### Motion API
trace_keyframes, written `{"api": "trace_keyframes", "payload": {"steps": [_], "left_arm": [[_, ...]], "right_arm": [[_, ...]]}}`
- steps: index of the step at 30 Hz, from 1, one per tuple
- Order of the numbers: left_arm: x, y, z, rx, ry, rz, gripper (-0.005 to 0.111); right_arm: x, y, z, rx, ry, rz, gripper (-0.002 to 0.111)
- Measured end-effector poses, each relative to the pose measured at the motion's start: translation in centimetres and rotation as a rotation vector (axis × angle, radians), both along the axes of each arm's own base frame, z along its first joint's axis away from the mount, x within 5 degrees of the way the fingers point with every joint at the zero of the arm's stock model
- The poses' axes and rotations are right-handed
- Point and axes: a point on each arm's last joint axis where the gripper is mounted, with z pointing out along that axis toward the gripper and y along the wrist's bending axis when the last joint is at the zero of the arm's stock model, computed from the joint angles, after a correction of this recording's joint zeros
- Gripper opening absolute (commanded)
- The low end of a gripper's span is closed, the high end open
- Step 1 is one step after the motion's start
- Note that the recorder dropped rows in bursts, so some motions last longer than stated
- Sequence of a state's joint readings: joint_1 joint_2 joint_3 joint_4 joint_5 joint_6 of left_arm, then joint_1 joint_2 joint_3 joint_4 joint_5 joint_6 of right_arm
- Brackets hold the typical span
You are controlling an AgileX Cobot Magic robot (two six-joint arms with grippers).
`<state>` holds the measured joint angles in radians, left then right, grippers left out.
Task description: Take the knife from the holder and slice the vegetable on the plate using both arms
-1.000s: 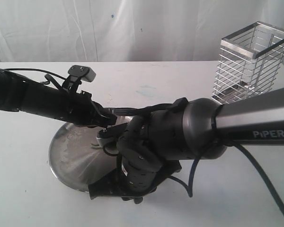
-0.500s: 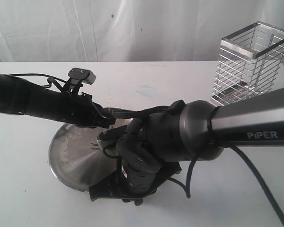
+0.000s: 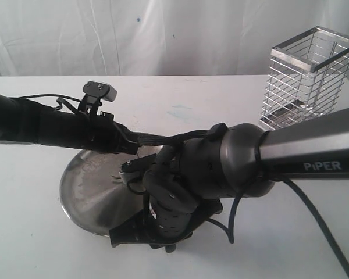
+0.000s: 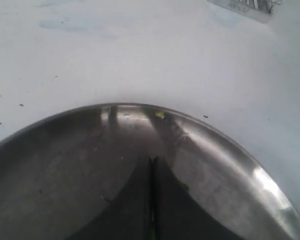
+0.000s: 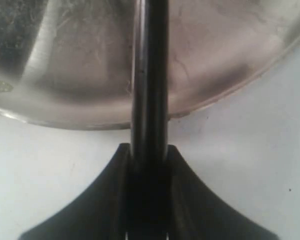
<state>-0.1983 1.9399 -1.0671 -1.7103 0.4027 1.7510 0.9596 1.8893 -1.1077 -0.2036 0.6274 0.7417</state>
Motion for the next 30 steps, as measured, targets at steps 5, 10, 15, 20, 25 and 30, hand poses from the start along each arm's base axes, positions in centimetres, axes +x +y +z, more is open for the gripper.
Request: {"api": "trace_keyframes", "payload": {"steps": [5, 10, 15, 20, 25, 30], "left_arm": [[0.4, -0.1, -1.6, -0.001, 0.036, 0.004, 0.000], [0.8, -0.1, -2.1, 0.003, 0.043, 0.006, 0.000], [0.9, -0.2, -2.9, 0.008, 0.058, 0.004, 0.000], [1.1, -0.2, -3.2, 0.012, 0.067, 0.004, 0.000], [0.9, 0.0, -5.2, 0.042, 0.150, 0.037, 0.000], [1.0, 0.0, -5.3, 0.032, 0.181, 0.049, 0.000]], "right_arm": [[0.0, 0.0, 0.0, 0.000, 0.000, 0.000, 0.000], [0.0, 0.0, 0.0, 0.000, 0.000, 0.000, 0.000], [0.0, 0.0, 0.0, -0.001, 0.002, -0.001, 0.000], [0.0, 0.0, 0.0, -0.004, 0.004, -0.001, 0.000], [-0.1, 0.0, 0.0, -0.006, 0.005, 0.010, 0.000], [-0.1, 0.0, 0.0, -0.007, 0.005, 0.012, 0.000]]}}
